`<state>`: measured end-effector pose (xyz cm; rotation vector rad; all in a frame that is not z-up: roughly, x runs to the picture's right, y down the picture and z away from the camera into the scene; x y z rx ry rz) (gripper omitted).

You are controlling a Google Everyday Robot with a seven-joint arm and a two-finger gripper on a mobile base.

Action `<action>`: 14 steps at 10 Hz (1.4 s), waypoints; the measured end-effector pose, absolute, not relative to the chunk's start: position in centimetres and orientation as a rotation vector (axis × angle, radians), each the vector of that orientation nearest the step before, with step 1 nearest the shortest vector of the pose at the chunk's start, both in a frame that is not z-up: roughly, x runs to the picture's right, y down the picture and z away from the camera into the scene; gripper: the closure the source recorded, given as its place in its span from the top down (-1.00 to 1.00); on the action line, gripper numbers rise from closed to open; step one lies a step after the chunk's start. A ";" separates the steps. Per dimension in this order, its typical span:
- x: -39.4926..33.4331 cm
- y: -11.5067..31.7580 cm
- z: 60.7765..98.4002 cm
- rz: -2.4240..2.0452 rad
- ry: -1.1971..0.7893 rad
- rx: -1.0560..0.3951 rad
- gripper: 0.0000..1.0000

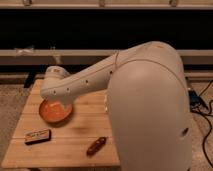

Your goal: Place the white sponge in the ceramic bowl

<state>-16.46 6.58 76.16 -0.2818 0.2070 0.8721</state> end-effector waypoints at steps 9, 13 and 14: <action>-2.4 6.7 77.8 1.198 0.296 -0.399 0.60; 3.5 13.3 76.0 1.371 0.393 -0.441 0.60; 4.5 15.0 75.7 1.407 0.418 -0.451 0.60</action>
